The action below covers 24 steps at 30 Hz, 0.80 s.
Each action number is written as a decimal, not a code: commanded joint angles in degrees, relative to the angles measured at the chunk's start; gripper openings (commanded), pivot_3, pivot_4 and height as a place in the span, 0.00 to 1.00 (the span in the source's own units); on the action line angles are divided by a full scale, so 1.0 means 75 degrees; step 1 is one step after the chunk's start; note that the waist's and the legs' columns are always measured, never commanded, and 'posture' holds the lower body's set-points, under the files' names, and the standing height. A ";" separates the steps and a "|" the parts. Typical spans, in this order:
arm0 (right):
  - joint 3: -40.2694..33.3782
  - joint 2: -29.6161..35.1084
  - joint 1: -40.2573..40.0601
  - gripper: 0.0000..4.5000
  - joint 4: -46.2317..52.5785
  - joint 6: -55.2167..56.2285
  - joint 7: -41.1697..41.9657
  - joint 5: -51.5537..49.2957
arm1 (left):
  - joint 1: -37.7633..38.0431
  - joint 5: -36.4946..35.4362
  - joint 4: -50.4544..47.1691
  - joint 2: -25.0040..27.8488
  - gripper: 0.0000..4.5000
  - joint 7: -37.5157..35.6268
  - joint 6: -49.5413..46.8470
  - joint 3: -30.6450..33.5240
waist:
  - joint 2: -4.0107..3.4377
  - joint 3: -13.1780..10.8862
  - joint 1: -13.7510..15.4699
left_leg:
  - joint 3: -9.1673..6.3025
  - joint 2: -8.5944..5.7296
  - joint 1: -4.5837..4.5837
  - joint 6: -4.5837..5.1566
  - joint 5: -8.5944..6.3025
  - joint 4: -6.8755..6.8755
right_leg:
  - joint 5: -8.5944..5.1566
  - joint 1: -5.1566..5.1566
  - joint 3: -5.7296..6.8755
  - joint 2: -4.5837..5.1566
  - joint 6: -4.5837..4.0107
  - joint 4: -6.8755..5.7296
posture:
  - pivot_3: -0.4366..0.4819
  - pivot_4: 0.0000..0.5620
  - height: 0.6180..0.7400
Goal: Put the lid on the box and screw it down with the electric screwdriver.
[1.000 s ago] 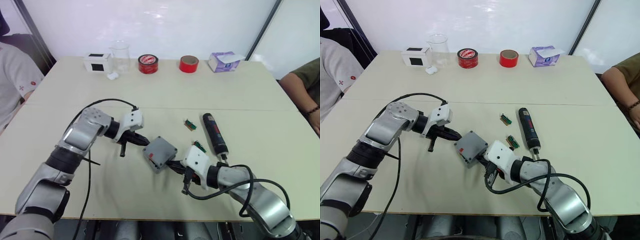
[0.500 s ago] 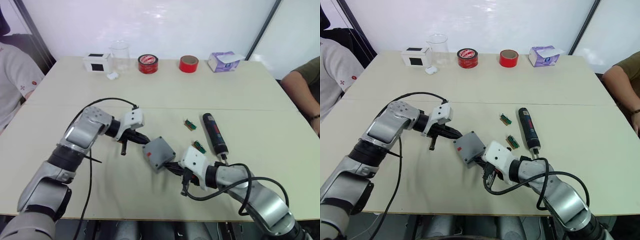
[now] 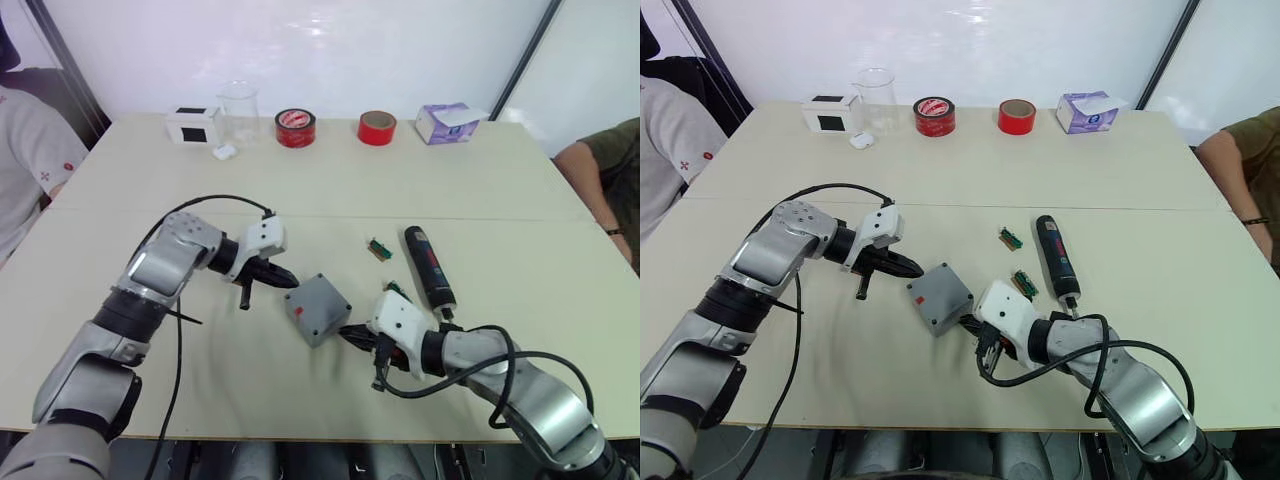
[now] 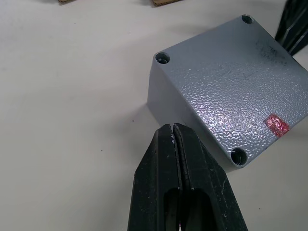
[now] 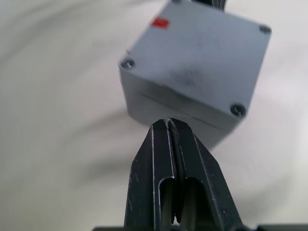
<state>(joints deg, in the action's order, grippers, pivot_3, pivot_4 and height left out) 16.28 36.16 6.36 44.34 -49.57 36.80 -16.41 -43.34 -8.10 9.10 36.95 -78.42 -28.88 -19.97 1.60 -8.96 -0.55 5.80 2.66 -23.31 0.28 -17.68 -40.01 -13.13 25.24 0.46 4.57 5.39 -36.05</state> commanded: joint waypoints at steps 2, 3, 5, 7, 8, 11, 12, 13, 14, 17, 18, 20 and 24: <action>0.0110 0.0117 -0.0074 0.00 0.0146 0.0079 -0.0056 0.0029 | -0.0072 0.0410 0.0408 -0.0084 0.00 0.0307 0.0587 -0.0112 | -0.0001 0.0000 0.0011 | 0.0000 0.0000 0.0001 0.0000 0.0000 0.0000 | 0.0000 0.0000 0.0000 0.0000 0.0000 0.0000 | 0.48 0.27 1.00; 0.0198 0.0124 -0.0072 0.00 0.0062 0.0110 -0.0074 0.0082 | -0.0031 0.0420 0.0489 -0.0131 0.00 0.0323 0.0614 -0.0129 | 0.0000 0.0000 0.0013 | 0.0001 0.0000 0.0001 0.0000 0.0000 0.0000 | 0.0000 -0.0001 0.0000 0.0000 0.0000 0.0000 | 0.48 0.27 1.00; 0.0365 0.0097 -0.0010 0.00 -0.0095 0.0172 -0.0135 0.0189 | 0.0079 0.0405 0.0534 -0.0226 0.00 0.0373 0.0586 -0.0140 | 0.0000 0.0001 0.0007 | 0.0003 0.0000 0.0000 0.0000 0.0000 -0.0001 | 0.0000 -0.0001 0.0000 0.0000 -0.0001 0.0000 | 0.48 0.27 1.00; 0.0491 -0.0004 0.0150 0.00 -0.0266 0.0208 -0.0198 0.0270 | 0.0271 0.0329 0.0341 -0.0275 0.00 0.0380 0.0439 -0.0142 | 0.0000 0.0001 -0.0002 | 0.0003 0.0000 0.0000 0.0000 0.0000 -0.0001 | 0.0000 -0.0001 0.0000 0.0001 0.0000 0.0001 | 0.48 0.27 1.00; 0.0543 -0.0054 0.0243 0.00 -0.0355 0.0228 -0.0226 0.0314 | 0.0363 0.0296 0.0234 -0.0289 0.00 0.0396 0.0367 -0.0130 | 0.0000 0.0001 -0.0005 | 0.0003 0.0000 0.0000 0.0000 0.0000 -0.0001 | 0.0000 0.0000 0.0000 0.0001 0.0000 0.0000 | 0.48 0.27 1.00; 0.0610 -0.0178 0.0535 0.00 -0.0640 0.0308 -0.0257 0.0419 | 0.0644 0.0190 -0.0170 -0.0286 0.00 0.0473 0.0067 -0.0055 | 0.0000 0.0001 -0.0017 | 0.0001 0.0002 0.0001 0.0000 0.0000 -0.0001 | 0.0000 0.0002 -0.0001 -0.0002 0.0000 -0.0004 | 0.48 0.27 1.00; 0.0622 -0.0196 0.0620 0.00 -0.0756 0.0365 -0.0254 0.0466 | 0.0744 0.0172 -0.0316 -0.0265 0.00 0.0518 -0.0024 -0.0029 | 0.0000 0.0001 -0.0013 | 0.0001 0.0002 0.0001 0.0000 0.0000 -0.0001 | 0.0000 0.0002 0.0000 -0.0003 0.0000 -0.0005 | 0.48 0.27 1.00; 0.0638 -0.0208 0.0671 0.00 -0.0834 0.0407 -0.0254 0.0503 | 0.0812 0.0163 -0.0413 -0.0246 0.00 0.0553 -0.0080 -0.0011 | 0.0000 0.0001 -0.0011 | 0.0001 0.0002 0.0001 0.0000 0.0000 -0.0001 | 0.0000 0.0003 0.0001 -0.0003 0.0000 -0.0005 | 0.48 0.27 1.00; 0.0650 -0.0222 0.0750 0.00 -0.0965 0.0486 -0.0256 0.0558 | 0.0923 0.0124 -0.0580 -0.0208 0.00 0.0604 -0.0193 0.0035 | 0.0000 0.0001 -0.0009 | 0.0002 0.0003 0.0001 0.0000 0.0000 -0.0001 | 0.0000 0.0002 0.0001 -0.0003 0.0000 -0.0005 | 0.48 0.27 1.00; 0.0665 -0.0262 0.0947 0.00 -0.1309 0.0675 -0.0210 0.0673 | 0.1227 0.0002 -0.1106 -0.0089 0.00 0.0747 -0.0535 0.0175 | 0.0000 0.0001 -0.0011 | 0.0001 0.0002 0.0001 0.0000 0.0000 -0.0001 | 0.0000 0.0001 0.0000 0.0000 0.0000 -0.0004 | 0.48 0.27 1.00; 0.0676 -0.0255 0.1000 0.00 -0.1410 0.0751 -0.0173 0.0711 | 0.1327 -0.0037 -0.1300 -0.0059 0.00 0.0786 -0.0665 0.0226 | 0.0000 0.0001 -0.0012 | 0.0001 0.0002 0.0002 0.0000 0.0000 -0.0001 | 0.0001 0.0001 0.0000 0.0000 0.0000 -0.0004 | 0.48 0.27 1.00; 0.0688 -0.0239 0.1074 0.00 -0.1569 0.0871 -0.0103 0.0763 | 0.1480 -0.0087 -0.1599 -0.0019 0.00 0.0866 -0.0860 0.0300 | 0.0000 0.0001 -0.0011 | 0.0002 0.0002 0.0002 0.0000 0.0000 -0.0001 | 0.0000 0.0001 0.0000 -0.0001 0.0000 -0.0005 | 0.48 0.27 1.00; 0.0682 -0.0140 0.1166 0.00 -0.1844 0.1132 0.0115 0.0881 | 0.1694 -0.0164 -0.1952 -0.0011 0.00 0.1099 -0.1161 0.0410 | 0.0000 0.0001 0.0003 | 0.0002 0.0002 0.0001 0.0000 0.0001 -0.0001 | 0.0000 0.0001 0.0001 -0.0001 0.0000 -0.0006 | 0.48 0.27 1.00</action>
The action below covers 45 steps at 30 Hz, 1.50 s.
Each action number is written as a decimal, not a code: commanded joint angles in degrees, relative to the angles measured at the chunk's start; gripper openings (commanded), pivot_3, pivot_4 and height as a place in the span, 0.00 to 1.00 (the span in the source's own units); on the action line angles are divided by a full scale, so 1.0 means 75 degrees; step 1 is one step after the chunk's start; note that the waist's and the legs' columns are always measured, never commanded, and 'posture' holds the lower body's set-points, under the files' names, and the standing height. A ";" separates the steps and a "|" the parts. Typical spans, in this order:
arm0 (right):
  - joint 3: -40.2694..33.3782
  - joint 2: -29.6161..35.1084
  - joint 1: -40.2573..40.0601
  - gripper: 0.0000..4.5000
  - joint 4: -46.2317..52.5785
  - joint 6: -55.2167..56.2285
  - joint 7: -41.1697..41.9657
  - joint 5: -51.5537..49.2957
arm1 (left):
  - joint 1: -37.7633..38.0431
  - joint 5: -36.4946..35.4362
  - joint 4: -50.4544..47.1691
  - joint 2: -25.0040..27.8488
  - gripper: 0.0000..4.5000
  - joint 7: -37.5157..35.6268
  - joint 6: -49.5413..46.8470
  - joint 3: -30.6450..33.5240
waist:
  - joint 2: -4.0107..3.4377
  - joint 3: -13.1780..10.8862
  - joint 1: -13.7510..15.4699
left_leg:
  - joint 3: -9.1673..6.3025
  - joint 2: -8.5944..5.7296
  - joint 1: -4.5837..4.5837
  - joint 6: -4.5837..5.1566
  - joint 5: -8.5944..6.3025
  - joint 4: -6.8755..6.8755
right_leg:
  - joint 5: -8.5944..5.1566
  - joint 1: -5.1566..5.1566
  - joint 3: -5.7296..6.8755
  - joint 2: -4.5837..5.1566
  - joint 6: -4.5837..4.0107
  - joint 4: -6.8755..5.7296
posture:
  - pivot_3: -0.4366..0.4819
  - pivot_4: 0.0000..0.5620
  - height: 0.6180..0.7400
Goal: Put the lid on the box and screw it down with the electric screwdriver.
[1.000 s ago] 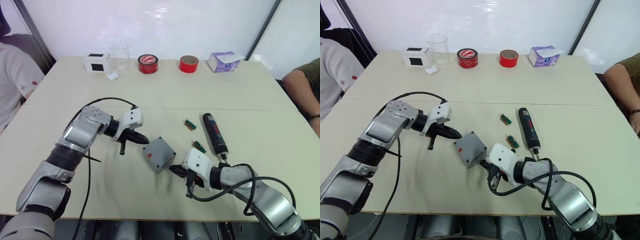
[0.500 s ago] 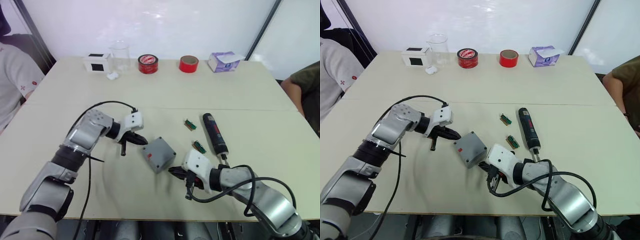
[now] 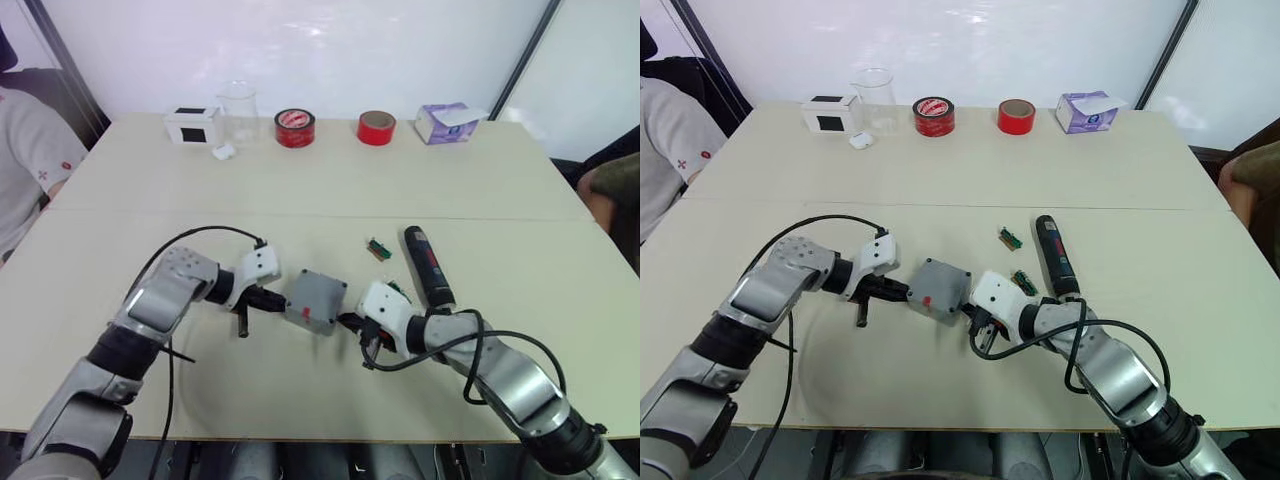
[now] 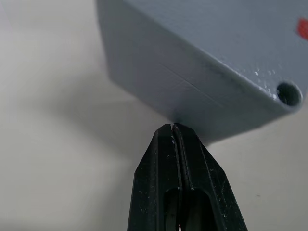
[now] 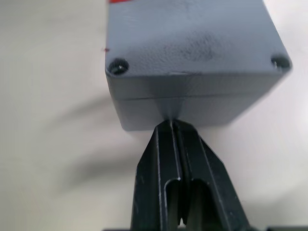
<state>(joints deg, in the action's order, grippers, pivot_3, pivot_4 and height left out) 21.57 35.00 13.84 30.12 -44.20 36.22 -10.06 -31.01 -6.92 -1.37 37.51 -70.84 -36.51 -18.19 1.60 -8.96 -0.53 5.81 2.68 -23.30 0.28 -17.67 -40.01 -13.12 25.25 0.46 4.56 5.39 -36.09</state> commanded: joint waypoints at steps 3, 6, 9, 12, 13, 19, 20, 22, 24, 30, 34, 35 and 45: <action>-0.0041 0.0028 0.0221 0.00 -0.0107 0.0553 0.0299 0.0104 | 0.0146 -0.0385 -0.0696 -0.0065 0.00 0.0203 -0.0287 0.0220 | 0.0000 0.0000 -0.0006 | 0.0001 0.0000 0.0001 0.0000 0.0000 0.0000 | 0.0000 0.0000 -0.0001 0.0001 0.0000 0.0001 | 0.48 0.27 1.00; -0.0038 -0.0019 0.0275 0.00 -0.0189 0.0606 0.0370 0.0127 | 0.0202 -0.0429 -0.0731 -0.0016 0.00 0.0265 -0.0322 0.0254 | 0.0000 0.0000 -0.0007 | 0.0001 -0.0001 0.0000 0.0000 0.0000 0.0000 | 0.0000 0.0000 -0.0001 0.0000 0.0000 0.0000 | 0.48 0.27 1.00; -0.0048 -0.0045 0.0300 0.00 -0.0258 0.0668 0.0420 0.0174 | 0.0217 -0.0458 -0.0735 0.0015 0.00 0.0309 -0.0339 0.0267 | 0.0000 0.0000 -0.0007 | 0.0002 -0.0001 0.0000 0.0000 0.0000 0.0000 | 0.0000 0.0000 -0.0001 0.0000 0.0000 0.0000 | 0.48 0.27 1.00; -0.0084 -0.0058 0.0307 0.00 -0.0249 0.0668 0.0468 0.0185 | 0.0221 -0.0482 -0.0718 0.0059 0.00 0.0339 -0.0336 0.0287 | 0.0000 0.0000 -0.0009 | 0.0002 0.0000 0.0001 0.0000 0.0000 0.0000 | 0.0000 0.0000 -0.0001 0.0000 0.0000 0.0000 | 0.48 0.27 1.00; -0.0103 -0.0048 0.0294 0.00 -0.0231 0.0670 0.0487 0.0187 | 0.0216 -0.0491 -0.0708 0.0075 0.00 0.0354 -0.0341 0.0295 | 0.0000 0.0000 -0.0009 | 0.0002 0.0000 0.0001 0.0000 0.0000 0.0000 | 0.0000 0.0000 -0.0001 0.0000 0.0000 0.0000 | 0.48 0.27 1.00; -0.0228 -0.0024 0.0278 0.00 -0.0278 0.0718 0.0558 0.0212 | 0.0204 -0.0630 -0.0737 0.0139 0.00 0.0387 -0.0408 0.0310 | 0.0000 0.0000 -0.0009 | 0.0002 0.0000 0.0001 0.0000 0.0000 0.0000 | 0.0000 0.0000 -0.0001 0.0000 0.0000 0.0000 | 0.48 0.27 1.00; -0.0241 -0.0013 0.0272 0.00 -0.0277 0.0725 0.0568 0.0216 | 0.0205 -0.0643 -0.0732 0.0149 0.00 0.0399 -0.0402 0.0315 | 0.0000 0.0000 -0.0010 | 0.0002 0.0000 0.0001 0.0000 0.0000 0.0000 | 0.0000 0.0000 0.0000 0.0000 0.0000 0.0000 | 0.48 0.27 1.00; -0.0373 0.0021 0.0244 0.00 -0.0257 0.0754 0.0573 0.0194 | 0.0191 -0.0729 -0.0721 0.0203 0.00 0.0402 -0.0456 0.0405 | 0.0000 0.0000 -0.0009 | 0.0002 0.0000 0.0001 -0.0001 0.0000 0.0000 | 0.0000 0.0000 0.0000 0.0000 0.0000 0.0000 | 0.48 0.27 1.00; -0.0471 0.0056 0.0237 0.00 -0.0236 0.0748 0.0622 0.0152 | 0.0166 -0.0782 -0.0689 0.0239 0.00 0.0403 -0.0470 0.0446 | 0.0000 0.0000 -0.0008 | 0.0002 0.0000 0.0000 0.0000 0.0000 0.0000 | 0.0000 0.0000 -0.0001 0.0000 0.0000 0.0000 | 0.48 0.27 1.00; -0.0952 0.0300 0.0130 0.00 -0.0055 0.0678 0.0822 -0.0011 | 0.0081 -0.0933 -0.0645 0.0363 0.00 0.0383 -0.0455 0.0510 | -0.0001 0.0000 -0.0001 | 0.0003 -0.0001 0.0001 -0.0001 0.0000 0.0000 | 0.0000 0.0000 -0.0001 0.0000 0.0001 0.0000 | 0.48 0.27 1.00; -0.1520 0.0466 -0.0014 0.00 0.0180 0.0472 0.0921 -0.0387 | 0.0070 -0.1107 -0.0763 0.0399 0.00 0.0369 -0.0556 0.0516 | 0.0000 0.0000 0.0000 | 0.0003 0.0000 0.0001 -0.0001 0.0000 0.0000 | 0.0001 0.0000 -0.0001 0.0000 0.0001 0.0000 | 0.48 0.27 1.00; -0.1637 0.0507 -0.0047 0.00 0.0243 0.0416 0.0955 -0.0463 | 0.0076 -0.1132 -0.0802 0.0397 0.00 0.0375 -0.0577 0.0500 | -0.0001 0.0000 0.0002 | 0.0003 0.0000 0.0001 -0.0001 0.0000 0.0000 | 0.0001 0.0000 -0.0001 0.0000 0.0001 0.0000 | 0.48 0.27 1.00; -0.3654 0.1671 -0.0810 0.00 0.0997 -0.0675 0.1011 -0.1188 | -0.0585 -0.2184 -0.1158 0.0959 0.00 0.0259 -0.1231 0.1749 | 0.0001 -0.0004 0.0009 | 0.0000 -0.0001 0.0001 -0.0001 0.0000 0.0000 | 0.0001 -0.0001 0.0000 0.0001 0.0000 0.0001 | 0.48 0.27 1.00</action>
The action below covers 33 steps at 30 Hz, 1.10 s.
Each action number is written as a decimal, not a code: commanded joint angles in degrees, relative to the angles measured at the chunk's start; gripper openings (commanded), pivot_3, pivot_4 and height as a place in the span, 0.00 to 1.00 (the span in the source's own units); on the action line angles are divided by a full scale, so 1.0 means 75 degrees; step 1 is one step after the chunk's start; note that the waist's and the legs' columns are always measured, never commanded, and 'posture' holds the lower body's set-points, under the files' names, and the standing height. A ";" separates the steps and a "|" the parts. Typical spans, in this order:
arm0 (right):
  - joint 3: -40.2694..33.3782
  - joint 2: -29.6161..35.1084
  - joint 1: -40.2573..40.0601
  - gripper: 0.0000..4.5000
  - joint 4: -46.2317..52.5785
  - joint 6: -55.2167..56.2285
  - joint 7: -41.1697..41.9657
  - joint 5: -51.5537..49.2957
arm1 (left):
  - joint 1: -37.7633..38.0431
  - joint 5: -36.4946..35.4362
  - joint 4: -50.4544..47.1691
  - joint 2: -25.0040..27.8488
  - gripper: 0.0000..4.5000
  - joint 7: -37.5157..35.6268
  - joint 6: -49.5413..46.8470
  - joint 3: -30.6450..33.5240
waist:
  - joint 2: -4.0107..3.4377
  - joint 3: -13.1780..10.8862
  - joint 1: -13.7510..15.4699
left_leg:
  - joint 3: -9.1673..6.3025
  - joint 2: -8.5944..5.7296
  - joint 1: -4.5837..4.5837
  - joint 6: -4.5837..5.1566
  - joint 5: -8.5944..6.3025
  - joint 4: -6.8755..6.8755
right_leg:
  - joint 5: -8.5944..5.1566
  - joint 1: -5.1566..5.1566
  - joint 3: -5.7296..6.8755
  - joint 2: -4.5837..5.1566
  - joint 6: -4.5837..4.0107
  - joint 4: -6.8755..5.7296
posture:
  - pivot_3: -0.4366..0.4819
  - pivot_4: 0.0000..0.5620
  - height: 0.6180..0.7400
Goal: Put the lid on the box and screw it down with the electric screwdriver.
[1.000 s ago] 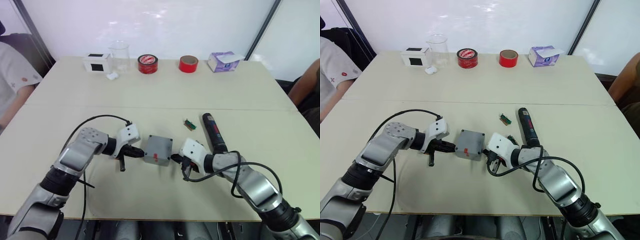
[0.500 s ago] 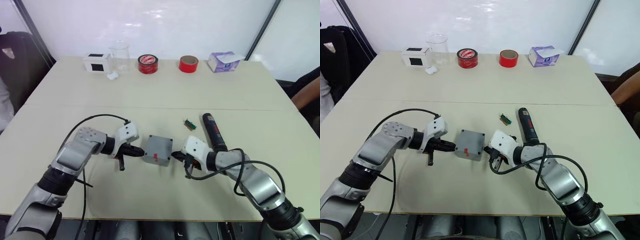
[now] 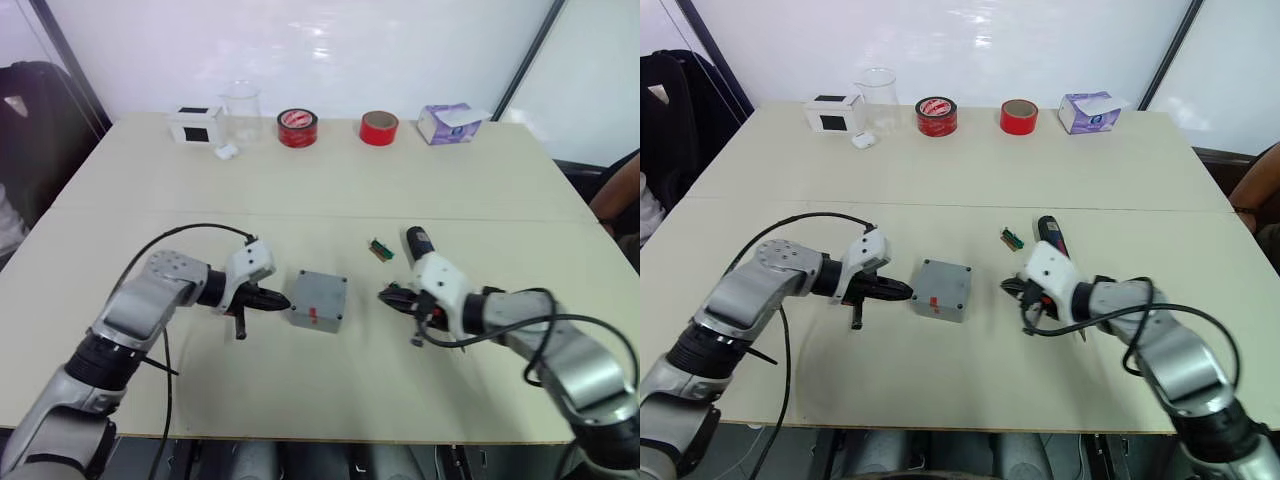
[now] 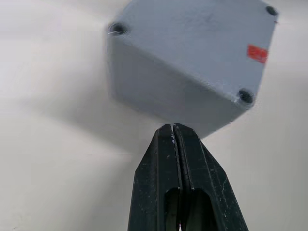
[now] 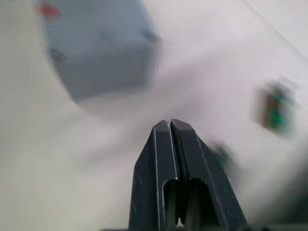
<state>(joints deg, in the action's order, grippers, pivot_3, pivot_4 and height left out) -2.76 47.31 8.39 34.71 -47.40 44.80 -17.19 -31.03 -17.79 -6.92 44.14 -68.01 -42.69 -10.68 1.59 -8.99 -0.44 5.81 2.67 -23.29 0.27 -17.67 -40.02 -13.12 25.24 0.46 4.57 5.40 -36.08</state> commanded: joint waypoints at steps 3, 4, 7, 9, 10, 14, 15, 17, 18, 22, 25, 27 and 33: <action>-0.0518 -0.0069 -0.0210 0.16 0.0442 -0.0541 -0.0281 -0.0393 | -0.0892 -0.1671 -0.1244 0.0348 0.00 -0.0602 -0.1143 0.0914 | 0.0000 0.0001 -0.0014 | -0.0001 0.0000 0.0001 0.0000 0.0000 0.0001 | 0.0000 -0.0002 0.0001 -0.0001 0.0000 0.0000 | 0.48 0.27 1.00; -0.0499 -0.0076 -0.0222 0.26 0.0426 -0.0594 -0.0327 -0.0418 | -0.0935 -0.1867 -0.1502 0.0418 0.00 -0.0678 -0.1273 0.0883 | -0.0003 0.0002 -0.0016 | -0.0003 0.0000 0.0001 0.0000 0.0000 0.0001 | 0.0000 -0.0002 0.0000 0.0000 0.0000 0.0001 | 0.48 0.27 1.00; -0.0384 -0.0250 -0.0086 0.55 0.0265 -0.0759 -0.0569 -0.0461 | -0.0964 -0.1932 -0.1984 0.0606 0.00 -0.0775 -0.1176 0.0611 | -0.0005 0.0001 -0.0032 | -0.0002 -0.0002 0.0003 0.0000 -0.0001 0.0001 | 0.0000 -0.0002 -0.0009 0.0001 0.0001 0.0002 | 0.48 0.27 1.00; -0.0294 -0.0329 0.0040 0.71 0.0152 -0.0886 -0.0693 -0.0490 | -0.1007 -0.1876 -0.2082 0.0668 0.00 -0.0773 -0.1070 0.0467 | -0.0005 0.0001 -0.0027 | 0.0001 -0.0003 0.0004 0.0000 0.0000 0.0000 | 0.0000 -0.0002 -0.0008 -0.0001 0.0001 0.0000 | 0.48 0.27 1.00; -0.0244 -0.0345 0.0091 0.81 0.0101 -0.0944 -0.0724 -0.0511 | -0.1033 -0.1845 -0.2110 0.0685 0.00 -0.0754 -0.1021 0.0403 | -0.0005 0.0001 -0.0023 | 0.0002 -0.0003 0.0005 -0.0001 0.0001 0.0000 | 0.0000 -0.0002 -0.0007 -0.0003 0.0001 -0.0001 | 0.48 0.27 1.00; -0.0046 -0.0491 0.0303 0.87 -0.0122 -0.1132 -0.0865 -0.0604 | -0.1039 -0.1542 -0.2154 0.0811 0.00 -0.0677 -0.0666 0.0059 | -0.0005 0.0001 -0.0022 | 0.0001 -0.0003 0.0006 -0.0001 0.0001 0.0000 | -0.0001 -0.0003 -0.0007 -0.0005 0.0000 -0.0002 | 0.48 0.27 1.00; 0.0007 -0.0521 0.0352 0.87 -0.0177 -0.1143 -0.0898 -0.0603 | -0.1011 -0.1411 -0.2144 0.0852 0.00 -0.0668 -0.0516 -0.0037 | -0.0006 0.0000 -0.0017 | 0.0001 -0.0003 0.0005 -0.0001 0.0001 0.0001 | -0.0001 -0.0003 -0.0007 -0.0004 0.0000 -0.0001 | 0.48 0.27 1.00; 0.0145 -0.0534 0.0406 0.78 -0.0272 -0.1154 -0.0954 -0.0557 | -0.0959 -0.1154 -0.2070 0.0884 0.00 -0.0585 -0.0263 -0.0193 | -0.0005 -0.0001 -0.0007 | 0.0003 -0.0004 0.0003 -0.0001 0.0001 0.0001 | -0.0001 -0.0003 -0.0007 -0.0004 0.0000 0.0000 | 0.48 0.27 1.00; 0.0228 -0.0547 0.0432 0.75 -0.0318 -0.1153 -0.0994 -0.0527 | -0.0926 -0.1063 -0.2006 0.0836 0.00 -0.0493 -0.0169 -0.0217 | -0.0005 -0.0001 -0.0010 | 0.0003 -0.0004 0.0003 -0.0001 0.0001 0.0001 | 0.0000 -0.0003 -0.0007 -0.0004 0.0000 0.0001 | 0.48 0.27 1.00; 0.0313 -0.0712 0.0575 0.44 -0.0501 -0.1334 -0.1248 -0.0565 | -0.0814 -0.0994 -0.1914 0.0618 0.00 -0.0169 -0.0033 -0.0156 | -0.0006 -0.0001 -0.0014 | 0.0004 -0.0004 0.0003 -0.0001 0.0001 0.0000 | 0.0000 -0.0003 -0.0007 -0.0003 0.0000 0.0001 | 0.48 0.27 1.00; 0.0423 -0.0750 0.0669 0.34 -0.0664 -0.1337 -0.1413 -0.0439 | -0.0670 -0.1078 -0.2000 0.0595 0.00 -0.0082 -0.0112 -0.0103 | -0.0006 -0.0001 -0.0017 | 0.0004 -0.0004 0.0003 -0.0001 0.0001 0.0000 | 0.0000 -0.0002 -0.0007 -0.0003 0.0000 0.0000 | 0.48 0.27 1.00; 0.0443 -0.0836 0.0725 0.34 -0.0791 -0.1349 -0.1494 -0.0448 | -0.0589 -0.1124 -0.2047 0.0608 0.00 -0.0058 -0.0143 -0.0084 | -0.0006 -0.0001 -0.0020 | 0.0004 -0.0003 0.0003 -0.0001 0.0001 0.0001 | 0.0000 -0.0002 -0.0007 -0.0004 0.0000 0.0000 | 0.48 0.27 1.00; 0.0506 -0.0938 0.0840 0.34 -0.0937 -0.1398 -0.1621 -0.0512 | -0.0505 -0.1082 -0.2029 0.0598 0.00 0.0007 -0.0098 -0.0118 | -0.0006 -0.0001 -0.0014 | 0.0004 -0.0003 0.0003 -0.0001 0.0001 0.0001 | 0.0000 -0.0002 -0.0007 -0.0003 0.0000 0.0000 | 0.48 0.27 1.00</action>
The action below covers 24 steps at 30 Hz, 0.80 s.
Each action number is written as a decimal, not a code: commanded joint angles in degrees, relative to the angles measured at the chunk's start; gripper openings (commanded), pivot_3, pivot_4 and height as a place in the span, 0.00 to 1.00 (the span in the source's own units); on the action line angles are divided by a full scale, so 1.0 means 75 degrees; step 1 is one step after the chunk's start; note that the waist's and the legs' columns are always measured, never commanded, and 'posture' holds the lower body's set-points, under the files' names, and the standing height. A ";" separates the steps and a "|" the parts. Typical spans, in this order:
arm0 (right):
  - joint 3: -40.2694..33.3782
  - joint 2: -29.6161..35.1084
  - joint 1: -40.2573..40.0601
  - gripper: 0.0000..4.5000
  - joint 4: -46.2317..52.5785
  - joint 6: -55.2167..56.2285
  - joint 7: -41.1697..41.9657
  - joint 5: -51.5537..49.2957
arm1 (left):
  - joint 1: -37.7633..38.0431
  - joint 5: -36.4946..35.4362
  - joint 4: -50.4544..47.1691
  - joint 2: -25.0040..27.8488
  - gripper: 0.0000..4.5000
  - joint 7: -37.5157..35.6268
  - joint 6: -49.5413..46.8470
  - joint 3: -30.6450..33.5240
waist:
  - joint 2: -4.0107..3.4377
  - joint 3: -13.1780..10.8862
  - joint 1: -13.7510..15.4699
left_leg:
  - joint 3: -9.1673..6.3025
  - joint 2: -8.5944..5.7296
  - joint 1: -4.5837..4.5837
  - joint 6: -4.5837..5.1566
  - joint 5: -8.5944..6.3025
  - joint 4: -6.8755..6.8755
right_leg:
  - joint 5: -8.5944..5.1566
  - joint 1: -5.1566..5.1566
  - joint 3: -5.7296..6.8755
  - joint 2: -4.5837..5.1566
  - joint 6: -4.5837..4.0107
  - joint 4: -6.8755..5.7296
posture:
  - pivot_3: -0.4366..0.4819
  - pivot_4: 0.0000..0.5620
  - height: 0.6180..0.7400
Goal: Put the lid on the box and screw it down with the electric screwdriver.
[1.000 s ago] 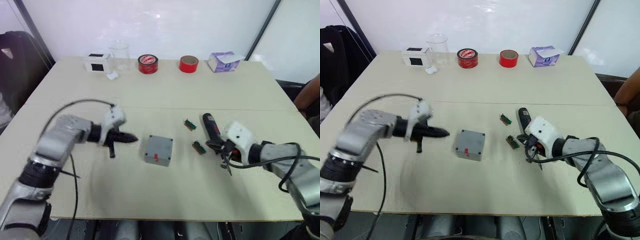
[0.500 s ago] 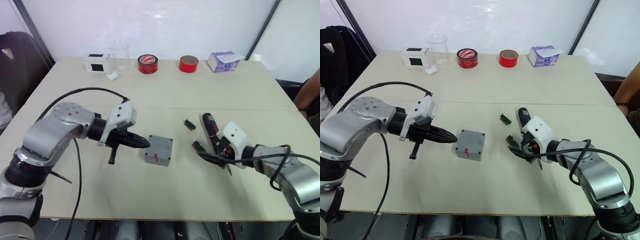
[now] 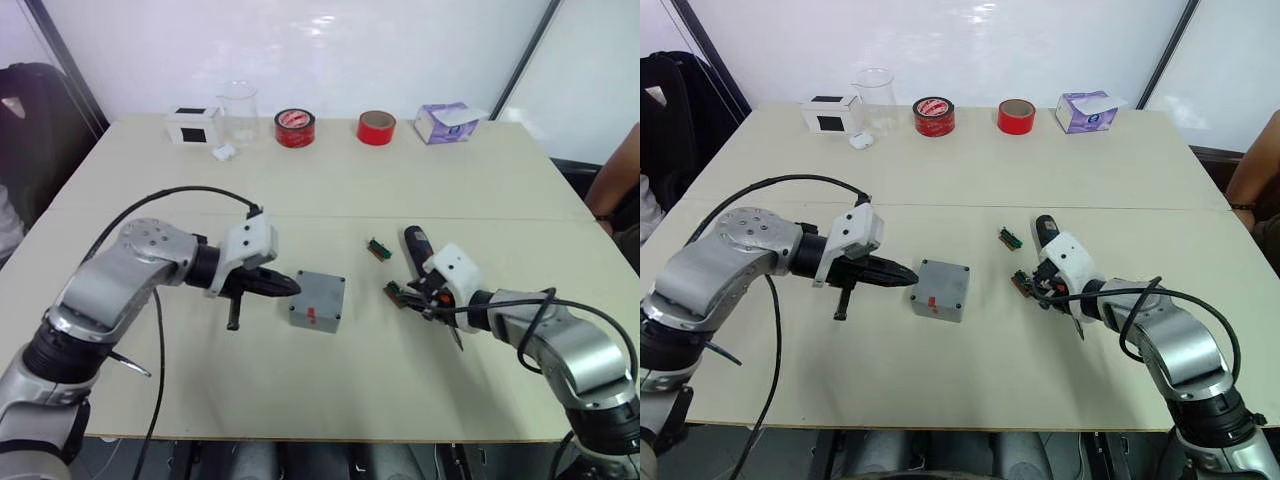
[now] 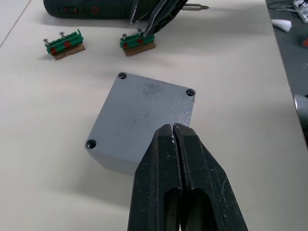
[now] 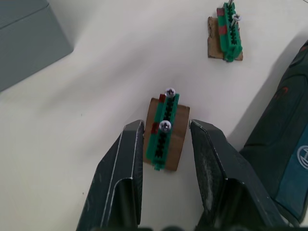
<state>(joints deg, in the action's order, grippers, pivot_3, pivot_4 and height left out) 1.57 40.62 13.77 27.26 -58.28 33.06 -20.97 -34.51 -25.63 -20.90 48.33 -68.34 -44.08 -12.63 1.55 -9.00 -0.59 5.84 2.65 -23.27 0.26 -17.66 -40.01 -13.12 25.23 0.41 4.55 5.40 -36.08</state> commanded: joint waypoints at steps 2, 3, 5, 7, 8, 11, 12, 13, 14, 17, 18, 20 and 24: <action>-0.0066 -0.0068 0.0132 0.34 0.0010 0.0074 -0.0074 -0.0002 | -0.0038 -0.0039 -0.0177 0.0031 0.00 0.0072 0.0075 0.0136 | 0.0000 0.0000 0.0009 | 0.0000 0.0000 0.0000 0.0000 0.0000 0.0000 | 0.0000 0.0000 0.0000 0.0000 0.0000 0.0000 | 0.48 0.27 1.00; -0.0040 -0.0061 0.0132 0.34 -0.0016 0.0092 -0.0079 0.0024 | -0.0035 -0.0035 -0.0189 0.0024 0.00 0.0090 0.0069 0.0126 | 0.0000 0.0000 0.0007 | 0.0001 0.0000 0.0000 0.0000 0.0000 0.0000 | 0.0000 0.0000 0.0000 0.0000 0.0000 0.0000 | 0.48 0.27 1.00; 0.0000 -0.0049 0.0116 0.34 -0.0041 0.0121 -0.0084 0.0058 | -0.0030 -0.0029 -0.0207 0.0021 0.00 0.0120 0.0059 0.0112 | 0.0000 0.0000 0.0002 | 0.0001 0.0000 0.0000 0.0000 0.0000 0.0000 | 0.0000 -0.0001 0.0000 0.0000 0.0000 0.0000 | 0.48 0.27 1.00; 0.0053 0.0000 0.0091 0.22 -0.0039 0.0149 -0.0082 0.0096 | -0.0031 -0.0030 -0.0211 0.0027 0.00 0.0139 0.0058 0.0106 | 0.0000 0.0000 0.0001 | 0.0000 0.0000 0.0000 0.0000 0.0000 0.0000 | 0.0000 0.0000 0.0000 0.0000 0.0000 0.0000 | 0.48 0.27 1.00; 0.0073 0.0020 0.0083 0.16 -0.0038 0.0147 -0.0089 0.0112 | -0.0032 -0.0028 -0.0209 0.0030 0.00 0.0150 0.0061 0.0103 | 0.0000 0.0000 0.0000 | 0.0000 0.0000 0.0000 0.0000 0.0000 0.0000 | 0.0000 0.0000 0.0000 0.0000 0.0000 0.0000 | 0.48 0.27 1.00; 0.0094 0.0015 0.0099 0.03 -0.0046 0.0148 -0.0104 0.0140 | -0.0060 -0.0007 -0.0166 0.0023 0.00 0.0171 0.0083 0.0092 | 0.0000 0.0000 0.0000 | 0.0000 0.0000 0.0000 0.0000 0.0000 0.0000 | 0.0000 0.0000 0.0000 0.0000 0.0000 0.0000 | 0.48 0.27 1.00; 0.0099 0.0010 0.0109 0.03 -0.0049 0.0153 -0.0106 0.0146 | -0.0071 0.0000 -0.0149 0.0015 0.00 0.0176 0.0089 0.0087 | 0.0000 0.0000 0.0001 | 0.0001 0.0000 0.0000 0.0000 0.0000 0.0000 | 0.0000 0.0000 0.0000 0.0000 0.0000 0.0000 | 0.48 0.27 1.00; 0.0103 0.0007 0.0118 0.03 -0.0053 0.0151 -0.0110 0.0151 | -0.0079 0.0005 -0.0136 0.0006 0.00 0.0183 0.0093 0.0083 | 0.0000 0.0000 0.0001 | 0.0000 0.0000 0.0000 0.0000 0.0000 0.0000 | 0.0000 0.0000 0.0000 0.0000 0.0000 0.0000 | 0.48 0.27 1.00; 0.0106 0.0008 0.0123 0.03 -0.0051 0.0157 -0.0113 0.0159 | -0.0081 0.0014 -0.0124 -0.0003 0.00 0.0191 0.0105 0.0080 | 0.0000 0.0000 0.0001 | 0.0000 0.0000 0.0000 0.0000 0.0000 0.0000 | 0.0000 0.0000 0.0000 0.0000 0.0000 0.0000 | 0.48 0.27 1.00; 0.0057 0.0005 0.0143 0.03 -0.0029 0.0156 -0.0108 0.0157 | -0.0084 0.0034 -0.0088 -0.0024 0.00 0.0210 0.0136 0.0078 | 0.0000 0.0000 0.0001 | 0.0000 0.0000 0.0000 0.0000 0.0000 0.0000 | 0.0000 0.0000 0.0000 0.0000 0.0000 0.0000 | 0.48 0.27 1.00; 0.0015 -0.0001 0.0153 0.03 -0.0013 0.0158 -0.0102 0.0140 | -0.0086 0.0040 -0.0069 -0.0035 0.00 0.0220 0.0148 0.0081 | 0.0000 0.0000 0.0001 | 0.0000 0.0000 0.0000 0.0000 0.0000 0.0000 | 0.0000 0.0000 0.0000 0.0000 0.0000 0.0000 | 0.48 0.27 1.00; -0.0102 -0.0025 0.0174 0.03 0.0040 0.0163 -0.0083 0.0069 | -0.0081 0.0028 -0.0037 -0.0068 0.00 0.0256 0.0155 0.0111 | 0.0000 0.0000 0.0001 | 0.0000 0.0000 0.0000 0.0000 0.0000 0.0000 | 0.0000 0.0000 0.0000 0.0000 0.0000 0.0000 | 0.48 0.27 1.00; -0.0362 -0.0069 0.0228 0.03 0.0277 0.0084 -0.0079 -0.0130 | -0.0092 -0.0242 0.0102 -0.0221 0.00 0.0393 -0.0048 0.0362 | 0.0000 0.0000 0.0003 | 0.0001 0.0000 0.0000 0.0000 0.0000 0.0000 | 0.0000 0.0000 0.0000 0.0000 0.0000 0.0000 | 0.48 0.27 1.00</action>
<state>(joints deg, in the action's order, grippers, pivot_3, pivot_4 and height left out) 1.37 39.99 14.37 26.29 -57.91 32.41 -20.97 -34.47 -25.79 -20.18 46.97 -65.93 -43.63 -12.51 1.55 -9.00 -0.57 5.84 2.65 -23.28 0.26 -17.66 -40.01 -13.11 25.23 0.41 4.55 5.41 -36.08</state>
